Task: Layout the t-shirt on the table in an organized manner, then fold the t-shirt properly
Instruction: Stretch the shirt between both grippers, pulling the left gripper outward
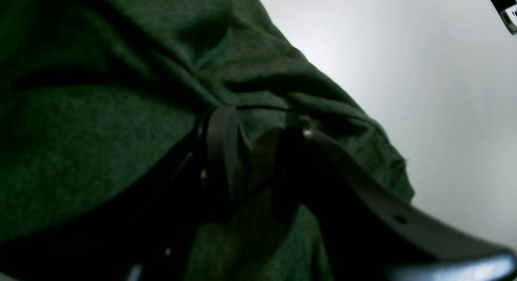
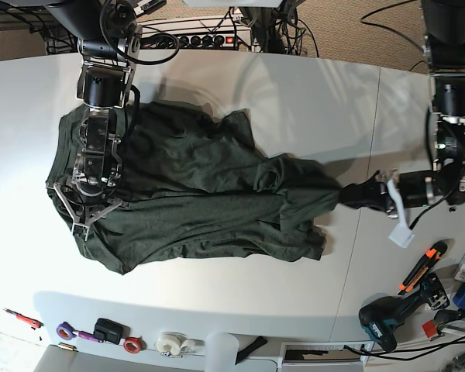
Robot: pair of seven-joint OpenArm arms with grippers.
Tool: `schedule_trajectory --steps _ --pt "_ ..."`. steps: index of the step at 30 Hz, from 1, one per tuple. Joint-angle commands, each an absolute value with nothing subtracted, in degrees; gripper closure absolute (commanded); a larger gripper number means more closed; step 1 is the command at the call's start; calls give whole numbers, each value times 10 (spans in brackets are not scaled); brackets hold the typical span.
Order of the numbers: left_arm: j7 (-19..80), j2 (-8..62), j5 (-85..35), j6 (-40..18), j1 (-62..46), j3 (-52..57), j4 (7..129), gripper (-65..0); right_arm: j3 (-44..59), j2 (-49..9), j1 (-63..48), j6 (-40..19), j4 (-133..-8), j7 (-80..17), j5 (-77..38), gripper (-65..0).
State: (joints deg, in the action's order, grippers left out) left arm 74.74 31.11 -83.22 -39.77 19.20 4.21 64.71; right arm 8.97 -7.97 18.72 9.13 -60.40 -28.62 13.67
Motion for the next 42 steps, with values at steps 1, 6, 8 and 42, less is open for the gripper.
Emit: schedule_trajectory --steps 1,6,8,42 --pt "750 329 -850 -400 205 50 658 0 91 -89 203 99 -612 -274 146 -204" --pt "761 344 -850 -400 205 110 676 0 91 -102 216 105 -612 -275 146 -204" --pt "762 346 -850 -400 205 145 694 0 91 -106 222 109 -612 -276 146 -204" --pt "776 389 -763 -400 0 213 991 0 91 -121 248 115 -612 -297 167 -204"
